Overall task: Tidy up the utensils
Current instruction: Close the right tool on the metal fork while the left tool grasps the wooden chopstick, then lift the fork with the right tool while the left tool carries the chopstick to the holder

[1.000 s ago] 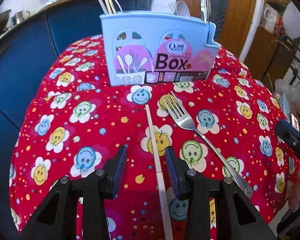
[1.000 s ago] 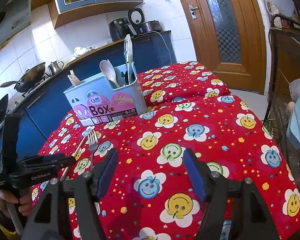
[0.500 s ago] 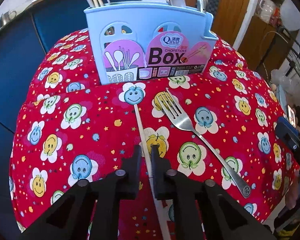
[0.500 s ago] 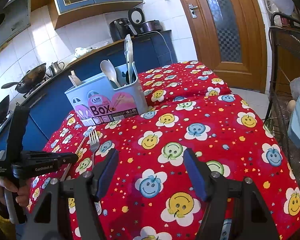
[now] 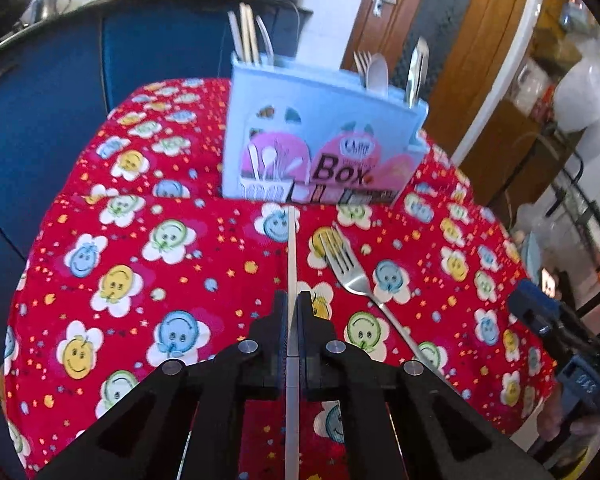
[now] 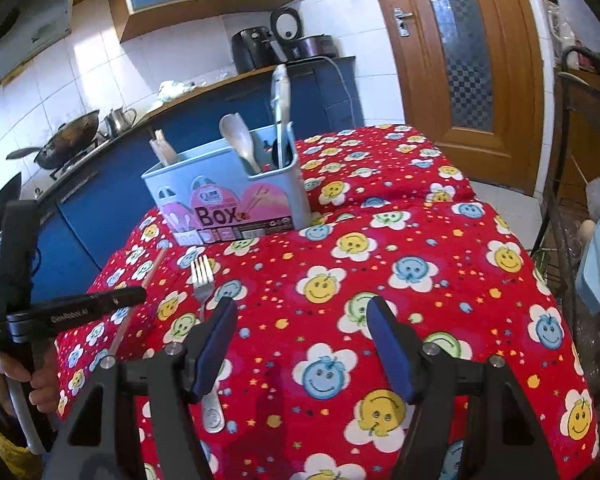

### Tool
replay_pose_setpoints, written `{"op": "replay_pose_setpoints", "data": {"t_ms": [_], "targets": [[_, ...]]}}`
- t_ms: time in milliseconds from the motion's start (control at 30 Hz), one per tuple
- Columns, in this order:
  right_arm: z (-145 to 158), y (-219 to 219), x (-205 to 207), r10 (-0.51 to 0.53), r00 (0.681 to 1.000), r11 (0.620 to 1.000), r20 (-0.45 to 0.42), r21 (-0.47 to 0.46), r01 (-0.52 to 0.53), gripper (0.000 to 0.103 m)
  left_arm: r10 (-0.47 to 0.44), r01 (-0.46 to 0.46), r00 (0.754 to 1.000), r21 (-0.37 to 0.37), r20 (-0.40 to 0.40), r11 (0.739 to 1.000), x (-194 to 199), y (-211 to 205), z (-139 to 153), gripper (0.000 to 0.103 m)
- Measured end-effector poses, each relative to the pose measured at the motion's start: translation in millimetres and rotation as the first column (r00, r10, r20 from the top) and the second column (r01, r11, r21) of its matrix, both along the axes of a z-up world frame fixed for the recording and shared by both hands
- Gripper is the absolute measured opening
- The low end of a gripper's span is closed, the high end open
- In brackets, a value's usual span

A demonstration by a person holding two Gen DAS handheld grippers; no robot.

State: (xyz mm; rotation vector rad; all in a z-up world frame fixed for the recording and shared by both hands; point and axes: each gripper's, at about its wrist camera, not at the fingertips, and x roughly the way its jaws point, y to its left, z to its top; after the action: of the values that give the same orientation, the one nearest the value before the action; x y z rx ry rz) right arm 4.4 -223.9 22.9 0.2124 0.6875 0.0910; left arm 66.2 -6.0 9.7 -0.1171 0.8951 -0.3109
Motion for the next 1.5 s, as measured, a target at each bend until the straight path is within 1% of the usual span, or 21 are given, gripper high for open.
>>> {"op": "replay_pose_setpoints", "data": {"t_ms": [133,233,333,533,667,733,800,867,933,1033,1133,1167,1267,1367,1500], "targets": [[4,12,7,0.045,0.999,0.999,-0.029,-0.021,-0.046,0.070,0.040,-0.037,0.996,-0.035,0.075,0.999,-9,13,14,0.004],[5,21,13,0.084,0.994,0.996,-0.069,-0.015,-0.085,0.070,0.061,-0.056,0.991,-0.052,0.120,0.997,-13,23,20,0.004],[8,31,19,0.118,0.987,0.992,-0.107,-0.031,-0.122,0.070,0.087,-0.076,0.983,-0.074,0.163,0.994,-19,30,26,0.004],[12,54,31,0.182,0.967,0.977,-0.177,-0.076,-0.198,0.070,0.121,-0.103,0.973,-0.100,0.196,0.990,-25,45,26,0.004],[10,71,42,0.232,0.942,0.960,-0.242,-0.097,-0.261,0.070,0.143,-0.116,0.969,-0.142,0.199,0.983,-28,56,23,0.004],[9,81,48,0.255,0.926,0.947,-0.277,-0.124,-0.298,0.069,0.154,-0.122,0.967,-0.159,0.204,0.980,-30,60,23,0.004],[7,89,55,0.273,0.911,0.932,-0.310,-0.149,-0.330,0.065,0.165,-0.131,0.964,-0.163,0.209,0.978,-31,65,22,0.004],[5,94,60,0.287,0.895,0.922,-0.342,-0.154,-0.355,0.055,0.173,-0.138,0.961,-0.169,0.218,0.976,-33,68,21,0.004],[1,100,67,0.299,0.876,0.911,-0.379,-0.160,-0.380,0.051,0.183,-0.144,0.956,-0.176,0.229,0.974,-36,72,21,0.004],[-6,110,77,0.306,0.848,0.890,-0.432,-0.188,-0.416,0.041,0.198,-0.155,0.950,-0.185,0.243,0.970,-38,78,21,0.004],[-13,119,87,0.316,0.817,0.876,-0.483,-0.182,-0.446,0.034,0.209,-0.162,0.944,-0.195,0.254,0.967,-39,83,20,0.004],[-16,121,90,0.320,0.803,0.874,-0.502,-0.171,-0.455,0.030,0.211,-0.163,0.943,-0.197,0.256,0.967,-39,84,20,0.004],[-22,124,100,0.314,0.779,0.870,-0.542,-0.165,-0.465,0.023,0.212,-0.161,0.941,-0.204,0.263,0.966,-40,87,20,0.004],[-26,126,108,0.302,0.761,0.868,-0.575,-0.164,-0.469,0.017,0.210,-0.157,0.942,-0.210,0.263,0.965,-40,89,19,0.004],[-26,126,115,0.310,0.733,0.855,-0.606,-0.160,-0.494,0.016,0.213,-0.156,0.941,-0.219,0.262,0.963,-39,90,17,0.004]]}}
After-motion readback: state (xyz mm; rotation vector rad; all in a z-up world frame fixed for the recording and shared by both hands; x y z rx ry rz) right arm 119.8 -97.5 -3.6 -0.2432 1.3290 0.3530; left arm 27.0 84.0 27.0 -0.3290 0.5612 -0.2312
